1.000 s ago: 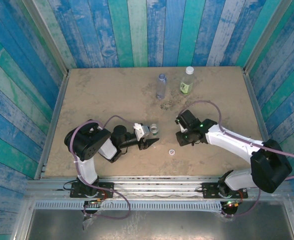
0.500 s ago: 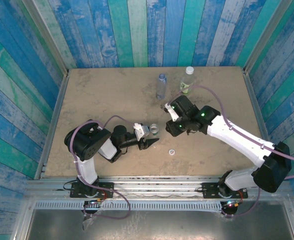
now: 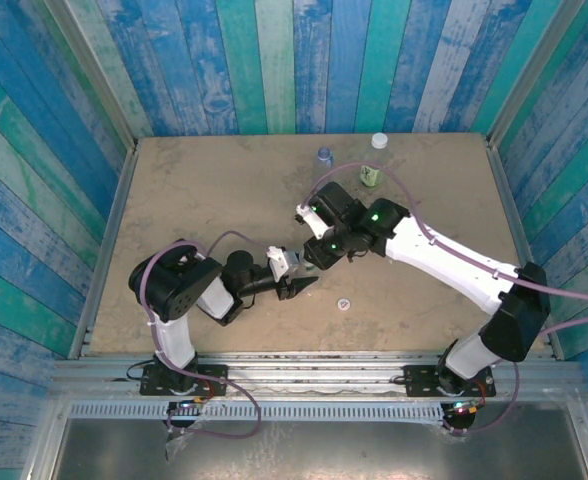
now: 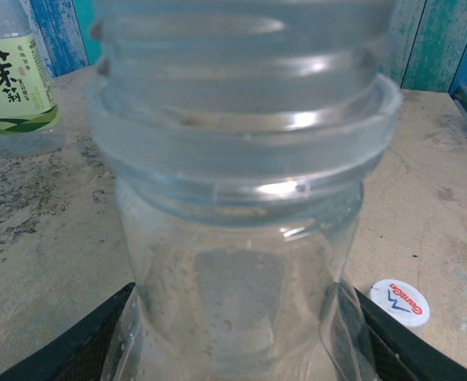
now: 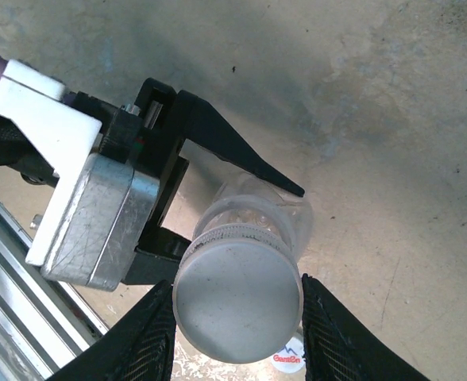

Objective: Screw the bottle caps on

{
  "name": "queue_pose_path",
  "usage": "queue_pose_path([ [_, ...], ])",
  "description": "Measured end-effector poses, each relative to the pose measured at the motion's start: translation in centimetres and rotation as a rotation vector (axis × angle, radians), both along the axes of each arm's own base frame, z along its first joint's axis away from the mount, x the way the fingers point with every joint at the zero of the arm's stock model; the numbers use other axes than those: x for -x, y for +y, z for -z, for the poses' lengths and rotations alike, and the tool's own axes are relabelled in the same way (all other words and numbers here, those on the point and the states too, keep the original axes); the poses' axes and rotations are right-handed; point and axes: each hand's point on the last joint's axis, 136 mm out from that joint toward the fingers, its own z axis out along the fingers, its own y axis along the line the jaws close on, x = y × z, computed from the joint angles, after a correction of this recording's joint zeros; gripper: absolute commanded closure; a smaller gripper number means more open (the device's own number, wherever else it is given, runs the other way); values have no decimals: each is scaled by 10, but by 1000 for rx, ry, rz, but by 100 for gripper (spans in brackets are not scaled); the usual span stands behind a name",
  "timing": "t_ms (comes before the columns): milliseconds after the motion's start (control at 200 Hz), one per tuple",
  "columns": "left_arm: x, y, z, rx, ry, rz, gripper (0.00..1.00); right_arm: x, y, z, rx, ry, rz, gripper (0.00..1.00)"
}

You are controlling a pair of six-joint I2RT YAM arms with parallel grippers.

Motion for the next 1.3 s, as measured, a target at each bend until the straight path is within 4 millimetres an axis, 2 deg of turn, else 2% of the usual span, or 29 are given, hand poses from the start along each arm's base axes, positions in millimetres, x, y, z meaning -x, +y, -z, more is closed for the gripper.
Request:
queue_pose_path([
  [291,0,0,0,-3,-5,1,39,-3,5,12,30,14,-18,58],
  [781,0,1,1,-7,-6,1,39,-5,9,13,65,25,-39,59],
  [1302,1,1,1,-9,-9,1,39,-1,12,17,172,-43,-134,57],
])
